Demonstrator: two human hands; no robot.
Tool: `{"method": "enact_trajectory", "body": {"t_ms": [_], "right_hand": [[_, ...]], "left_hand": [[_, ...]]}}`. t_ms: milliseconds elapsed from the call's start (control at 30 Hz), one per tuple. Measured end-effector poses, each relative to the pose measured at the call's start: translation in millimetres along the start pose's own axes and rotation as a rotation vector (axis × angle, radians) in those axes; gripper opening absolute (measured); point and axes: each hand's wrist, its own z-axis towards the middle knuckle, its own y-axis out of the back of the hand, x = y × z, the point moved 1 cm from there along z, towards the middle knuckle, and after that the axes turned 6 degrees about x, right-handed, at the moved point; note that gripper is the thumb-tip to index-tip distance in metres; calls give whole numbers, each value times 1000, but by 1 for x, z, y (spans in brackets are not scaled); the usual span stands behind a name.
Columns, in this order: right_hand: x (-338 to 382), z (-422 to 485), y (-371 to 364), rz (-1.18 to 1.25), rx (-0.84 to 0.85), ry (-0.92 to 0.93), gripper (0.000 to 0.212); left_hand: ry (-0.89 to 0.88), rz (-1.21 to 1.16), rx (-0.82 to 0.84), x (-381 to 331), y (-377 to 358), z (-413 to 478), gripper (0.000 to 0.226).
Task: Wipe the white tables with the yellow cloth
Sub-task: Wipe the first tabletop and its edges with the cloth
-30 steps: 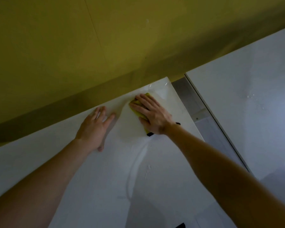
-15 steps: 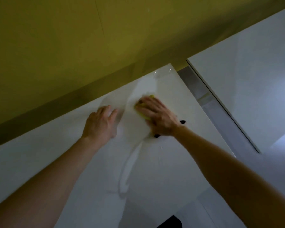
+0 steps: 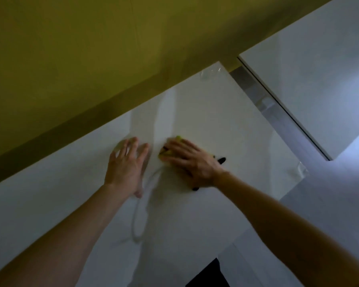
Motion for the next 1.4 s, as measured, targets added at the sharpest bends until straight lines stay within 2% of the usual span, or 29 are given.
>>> {"method": "enact_trajectory", "body": {"t_ms": [33,133,200,233,267,300,367,433,467,500,600,667,700,733,767,833,900,933,967,1033,1100,1167,1200,1233,1300,1367,1400], "right_hand": [[-29,-3,6,-10,-57,-137,61],[-91,-19,27,-34,-168,-715,68],[-71,-15,19,0,-200,-919,72],[-42,-10,10,14,-219,-947,73],[-8,-7,0,30,-222,-898,75],[27,-8,-12,45,-201,-768,76],[83,-27,-26,51,-71,-397,73],[83,-55,-21,15,35,-159,70],[65,-67,-15,8,16,-178,68],[43,-79,-10,11,-34,-297,66],[-11,-108,9,-20,-189,-833,69],[1,-101,2,5,-221,-1067,75],[25,-92,-6,13,-239,-1107,76],[57,-85,-16,24,-241,-1075,76],[89,-82,-26,35,-212,-951,74],[141,-92,-39,43,-66,-582,69],[135,-123,-35,26,40,-340,67],[115,-139,-29,11,24,-363,67],[92,-156,-25,3,-19,-488,67],[48,-184,-14,-20,-140,-875,68],[37,-190,-15,-17,-235,-1218,73],[67,-165,-27,12,-286,-1322,77],[95,-150,-33,28,-274,-1263,77],[125,-139,-39,48,-223,-1123,75],[169,-138,-49,79,-68,-760,72],[160,-160,-46,71,22,-515,74],[138,-173,-41,56,28,-507,75]], "left_hand": [[3,-4,-11,0,-1,2,169],[4,-13,-12,-1,-5,5,168],[8,7,0,-2,-6,5,169],[5,12,9,-2,-7,5,169],[2,9,18,-1,-9,4,169],[-4,-1,26,-1,-10,3,167],[-39,-18,30,2,-10,2,161],[-100,-43,14,3,-12,-1,142],[-140,-69,-18,3,-14,-2,128],[-183,-106,-71,0,-15,-4,113],[-296,-182,-287,-14,-28,-7,67],[-350,-178,-397,-25,-39,-3,51],[-367,-177,-430,-31,-43,-1,48],[-371,-175,-452,-36,-46,1,46],[-359,-173,-465,-40,-49,3,44],[-329,-164,-487,-46,-56,6,43],[-320,-155,-508,-49,-65,6,46],[-318,-149,-518,-50,-69,6,47],[-311,-140,-523,-51,-71,7,47],[-292,-122,-511,-53,-71,10,48],[-266,-107,-472,-55,-68,12,49],[-256,-99,-442,-57,-64,16,54],[-278,-97,-445,-60,-61,18,56],[-313,-92,-458,-65,-57,20,57],[-398,-71,-470,-79,-51,25,59],[-449,-52,-451,-94,-46,30,62],[-454,-49,-442,-99,-45,32,63]]}}
